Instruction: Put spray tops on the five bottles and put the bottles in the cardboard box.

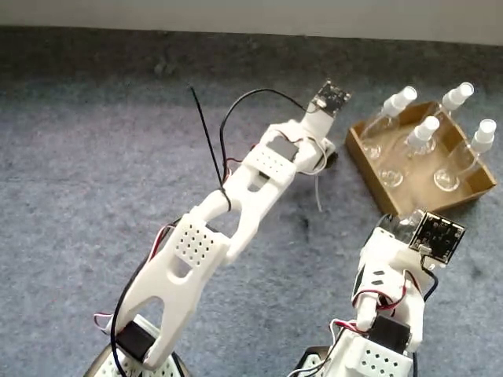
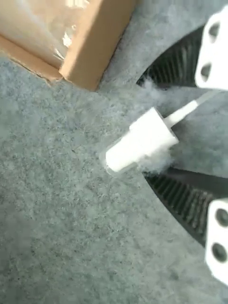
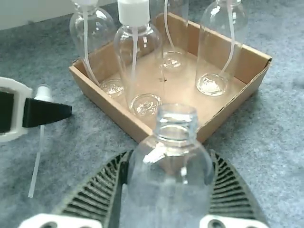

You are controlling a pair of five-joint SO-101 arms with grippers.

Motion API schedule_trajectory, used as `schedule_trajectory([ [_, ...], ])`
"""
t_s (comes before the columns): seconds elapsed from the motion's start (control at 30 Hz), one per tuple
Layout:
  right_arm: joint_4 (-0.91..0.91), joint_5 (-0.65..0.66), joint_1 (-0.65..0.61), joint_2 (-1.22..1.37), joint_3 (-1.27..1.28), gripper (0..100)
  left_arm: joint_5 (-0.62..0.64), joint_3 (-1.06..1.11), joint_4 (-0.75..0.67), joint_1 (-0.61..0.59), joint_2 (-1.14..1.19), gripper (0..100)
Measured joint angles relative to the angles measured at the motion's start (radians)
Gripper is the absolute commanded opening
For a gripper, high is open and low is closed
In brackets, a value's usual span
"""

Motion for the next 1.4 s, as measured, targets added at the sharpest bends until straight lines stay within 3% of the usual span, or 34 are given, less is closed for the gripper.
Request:
schedule_trajectory([
  [0.07,0.000,0.000,0.000,0.000,0.000,16.3,0.005,-0.002,-0.014,0.000,0.029,19],
  [0.23,-0.002,0.000,0.000,0.000,0.000,16.3,0.006,-0.003,-0.037,0.006,0.049,0],
  [0.37,-0.002,0.000,0.000,0.000,0.000,16.3,0.005,-0.003,-0.038,0.012,0.051,5],
  [0.53,-0.002,0.000,0.000,0.000,0.000,16.3,0.006,-0.003,-0.038,0.012,0.051,0],
  [0.8,-0.002,0.000,0.003,0.000,0.000,16.3,0.005,-0.011,0.006,0.011,0.051,1],
  [0.93,-0.002,0.000,0.003,0.000,0.000,16.3,0.005,-0.011,0.135,-0.003,0.012,1],
  [1.2,-0.002,0.000,0.003,0.000,0.000,16.3,0.005,0.000,0.568,-0.078,-0.207,1],
  [1.4,-0.002,0.000,0.003,0.000,0.000,16.3,0.003,0.000,0.749,-0.118,-0.356,1],
])
